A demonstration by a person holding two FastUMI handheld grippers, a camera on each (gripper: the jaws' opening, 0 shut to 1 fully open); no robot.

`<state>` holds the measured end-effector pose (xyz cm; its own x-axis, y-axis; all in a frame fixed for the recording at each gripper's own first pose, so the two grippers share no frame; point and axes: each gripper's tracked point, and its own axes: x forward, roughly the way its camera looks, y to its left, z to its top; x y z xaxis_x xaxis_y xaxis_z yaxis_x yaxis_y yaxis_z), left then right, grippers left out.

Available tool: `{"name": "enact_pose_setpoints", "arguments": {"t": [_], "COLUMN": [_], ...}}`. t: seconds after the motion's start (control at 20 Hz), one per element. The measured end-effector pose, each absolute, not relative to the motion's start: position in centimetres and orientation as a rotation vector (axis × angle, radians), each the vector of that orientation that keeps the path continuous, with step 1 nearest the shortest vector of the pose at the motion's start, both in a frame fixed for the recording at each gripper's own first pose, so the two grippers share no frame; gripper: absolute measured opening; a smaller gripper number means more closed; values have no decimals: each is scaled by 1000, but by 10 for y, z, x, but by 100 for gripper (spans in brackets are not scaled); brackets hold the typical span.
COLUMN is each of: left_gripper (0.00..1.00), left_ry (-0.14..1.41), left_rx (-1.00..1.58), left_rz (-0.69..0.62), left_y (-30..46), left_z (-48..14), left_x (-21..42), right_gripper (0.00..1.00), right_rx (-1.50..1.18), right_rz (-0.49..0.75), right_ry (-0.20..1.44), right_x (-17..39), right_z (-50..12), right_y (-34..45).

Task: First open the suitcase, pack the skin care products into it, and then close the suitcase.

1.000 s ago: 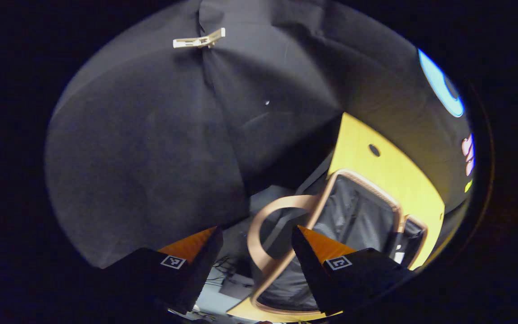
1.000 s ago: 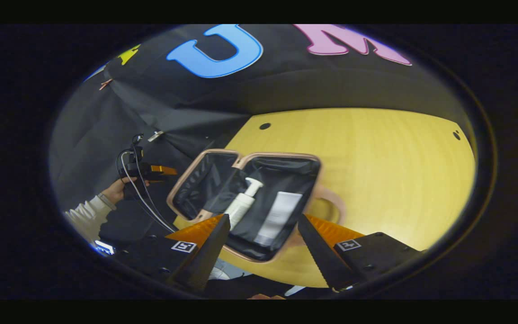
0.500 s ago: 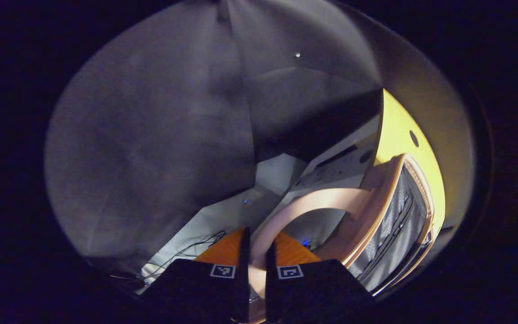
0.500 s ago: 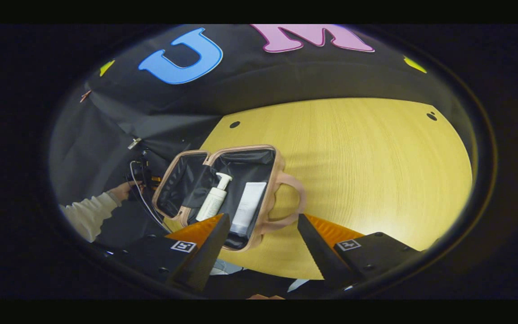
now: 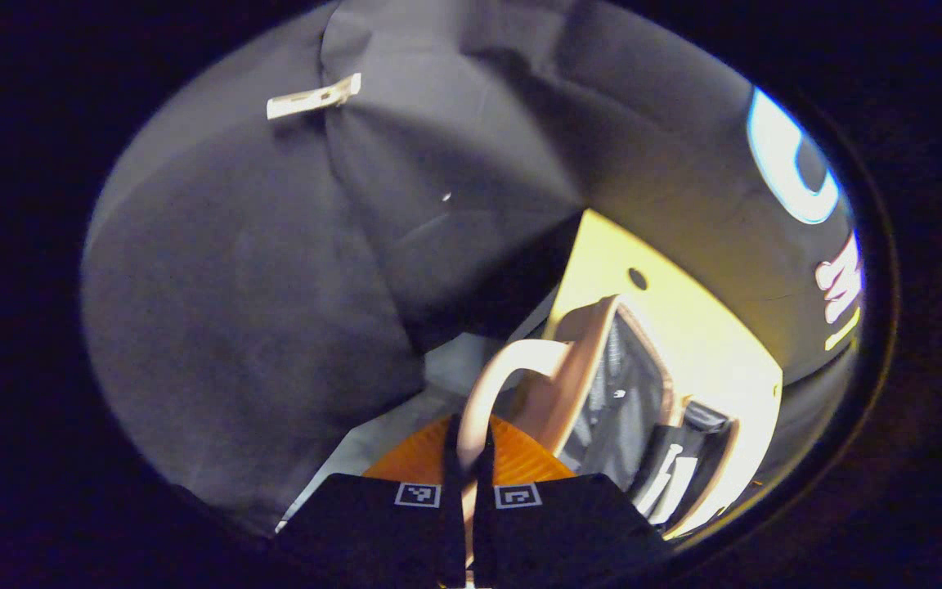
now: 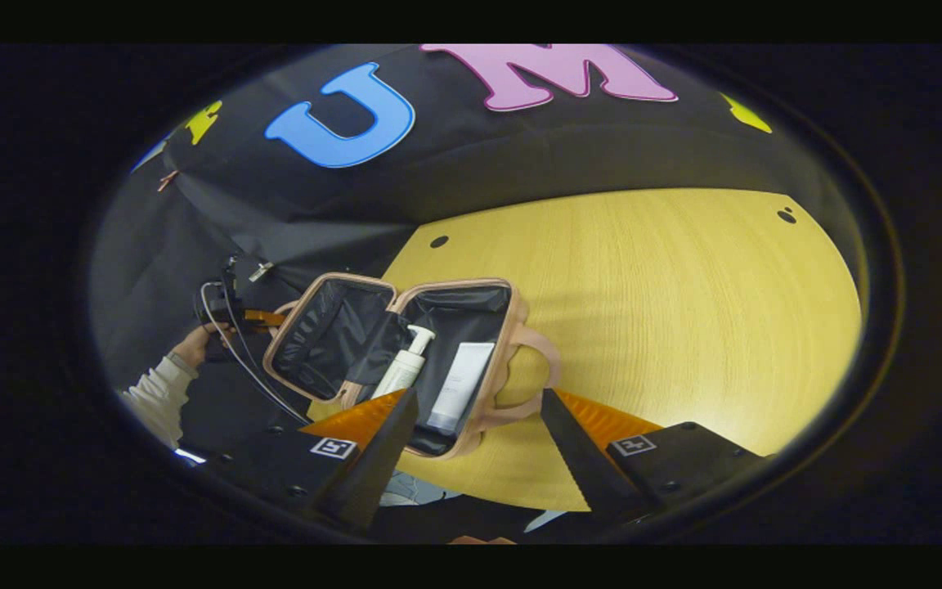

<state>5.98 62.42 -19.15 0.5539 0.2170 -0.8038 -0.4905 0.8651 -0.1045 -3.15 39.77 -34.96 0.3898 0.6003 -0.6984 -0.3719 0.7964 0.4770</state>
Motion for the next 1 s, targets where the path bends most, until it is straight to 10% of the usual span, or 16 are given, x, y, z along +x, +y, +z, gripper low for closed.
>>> {"name": "enact_pose_setpoints", "arguments": {"t": [0.6, 1.0], "left_gripper": [6, 6], "left_ry": [757, 872], "left_rx": [-312, -435], "left_rz": [16, -272], "left_y": [379, 197], "left_z": [-75, -156], "left_x": [67, 92], "right_gripper": [96, 85], "right_rx": [335, 401], "right_rz": [678, 521], "right_ry": [988, 1003], "right_x": [-70, -67], "right_z": [-338, -344], "right_y": [336, 230]}}
